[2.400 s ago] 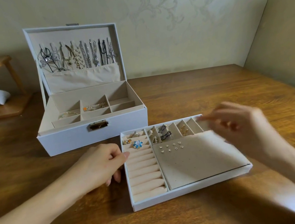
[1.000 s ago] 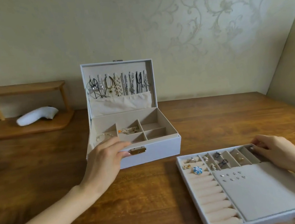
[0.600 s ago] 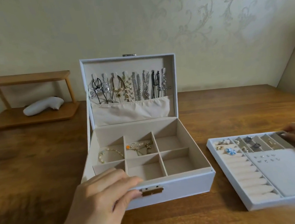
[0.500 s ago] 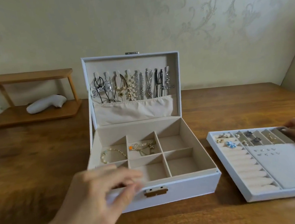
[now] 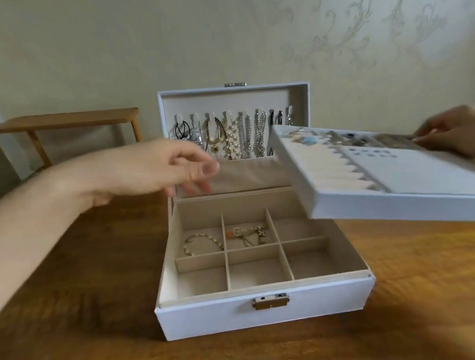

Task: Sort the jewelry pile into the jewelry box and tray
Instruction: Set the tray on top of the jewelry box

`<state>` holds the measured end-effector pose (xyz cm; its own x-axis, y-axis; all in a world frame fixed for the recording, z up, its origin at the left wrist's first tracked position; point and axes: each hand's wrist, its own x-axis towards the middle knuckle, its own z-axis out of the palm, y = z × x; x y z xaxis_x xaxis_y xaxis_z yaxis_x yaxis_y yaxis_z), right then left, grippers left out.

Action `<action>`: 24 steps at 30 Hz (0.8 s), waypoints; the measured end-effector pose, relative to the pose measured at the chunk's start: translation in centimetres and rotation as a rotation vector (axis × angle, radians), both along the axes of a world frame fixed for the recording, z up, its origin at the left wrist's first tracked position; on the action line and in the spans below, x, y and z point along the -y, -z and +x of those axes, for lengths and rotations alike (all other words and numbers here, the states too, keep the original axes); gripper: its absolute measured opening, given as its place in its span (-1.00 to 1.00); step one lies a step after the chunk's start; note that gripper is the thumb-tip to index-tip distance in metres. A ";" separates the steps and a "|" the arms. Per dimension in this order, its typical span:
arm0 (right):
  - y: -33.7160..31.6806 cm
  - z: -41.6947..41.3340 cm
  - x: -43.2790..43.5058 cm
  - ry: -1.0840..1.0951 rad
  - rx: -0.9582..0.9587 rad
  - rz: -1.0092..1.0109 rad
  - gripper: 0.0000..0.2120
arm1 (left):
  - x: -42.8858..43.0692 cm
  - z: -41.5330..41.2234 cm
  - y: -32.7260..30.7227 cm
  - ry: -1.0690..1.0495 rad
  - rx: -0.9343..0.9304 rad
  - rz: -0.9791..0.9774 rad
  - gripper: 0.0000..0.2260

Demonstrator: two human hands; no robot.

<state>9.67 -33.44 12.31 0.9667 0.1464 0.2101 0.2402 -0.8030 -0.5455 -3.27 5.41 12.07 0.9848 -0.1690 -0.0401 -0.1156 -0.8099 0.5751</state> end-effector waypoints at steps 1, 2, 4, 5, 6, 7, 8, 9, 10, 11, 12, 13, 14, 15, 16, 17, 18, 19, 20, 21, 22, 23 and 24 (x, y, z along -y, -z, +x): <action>0.5 -0.1 -1.7 0.044 -0.023 -0.022 -0.89 | 0.0 -0.1 0.4 0.047 0.019 -0.003 -0.24; 0.8 -0.3 -3.5 0.019 -0.049 -0.025 -0.89 | -0.1 -0.3 0.9 0.092 0.016 -0.014 -0.14; 2.1 -0.3 -6.7 -0.040 -0.064 -0.012 -0.88 | -0.6 -1.3 2.0 0.150 -0.066 -0.033 -0.02; 2.6 -0.3 -7.9 -0.056 -0.071 0.003 -0.87 | -0.9 -1.9 2.6 0.151 -0.109 -0.022 0.03; 3.3 0.1 -8.5 -0.064 -0.087 0.005 -0.86 | -1.2 -2.4 3.3 0.131 -0.139 -0.003 0.07; 3.9 0.1 -9.2 -0.067 -0.092 -0.005 -0.85 | -1.6 -2.8 4.0 0.095 -0.152 0.020 0.10; 4.5 0.0 -9.9 -0.079 -0.095 -0.024 -0.84 | -1.7 -3.3 4.6 0.052 -0.153 0.034 0.09; 4.9 -0.1 -10.4 -0.079 -0.093 -0.045 -0.85 | -1.8 -3.8 5.0 0.008 -0.147 0.039 0.07; 5.2 -0.2 -11.0 -0.091 -0.081 -0.039 -0.86 | -2.0 -4.2 5.4 -0.026 -0.133 0.042 0.06; 5.4 -0.3 -11.4 -0.089 -0.073 -0.036 -0.87 | -2.3 -4.5 5.6 -0.048 -0.116 0.044 0.06; 5.7 -0.3 -11.7 -0.093 -0.064 -0.024 -0.87 | -2.4 -4.8 5.7 -0.066 -0.099 0.042 0.06; 5.9 -0.5 -12.0 -0.093 -0.071 -0.021 -0.86 | -2.7 -5.1 5.8 -0.081 -0.084 0.037 0.06; 6.2 -0.4 -12.2 -0.099 -0.083 -0.014 -0.86 | -2.9 -5.4 6.0 -0.093 -0.070 0.028 0.06; 6.3 -0.5 -12.4 -0.088 -0.090 -0.005 -0.85 | -3.0 -5.6 6.1 -0.103 -0.058 0.019 0.05; 6.6 -0.5 -12.4 -0.081 -0.104 0.010 -0.83 | -3.0 -5.8 6.3 -0.110 -0.049 0.010 0.03; 6.8 -0.5 -12.4 -0.075 -0.112 0.018 -0.81 | -2.9 -5.9 6.4 -0.115 -0.041 0.005 0.01; 7.0 -0.4 -12.3 -0.073 -0.116 0.031 -0.79 | -2.8 -6.0 6.5 -0.119 -0.036 0.002 0.00; 7.1 -0.3 -12.3 -0.065 -0.122 0.033 -0.78 | -2.7 -6.2 6.6 -0.123 -0.031 -0.002 0.00; 7.2 -0.4 -12.2 -0.059 -0.126 0.032 -0.79 | -2.6 -6.3 6.6 -0.130 -0.023 -0.010 0.00; 7.2 -0.4 -12.2 -0.057 -0.126 0.045 -0.79 | -2.6 -6.5 6.6 -0.140 -0.010 -0.017 -0.01; 7.2 -0.4 -12.2 -0.057 -0.124 0.061 -0.79 | -2.5 -6.8 6.6 -0.151 0.008 -0.019 -0.03; 7.3 -0.4 -12.2 -0.055 -0.115 0.070 -0.79 | -2.5 -7.0 6.5 -0.160 0.028 -0.020 -0.04; 7.3 -0.5 -12.2 -0.056 -0.104 0.072 -0.78 | -2.5 -7.2 6.5 -0.169 0.043 -0.019 -0.04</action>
<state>9.19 -21.23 5.03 0.9744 0.1890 0.1215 0.2230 -0.7476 -0.6255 -10.48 7.92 5.56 1.0000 -0.0011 0.0040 -0.0033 -0.8091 0.5876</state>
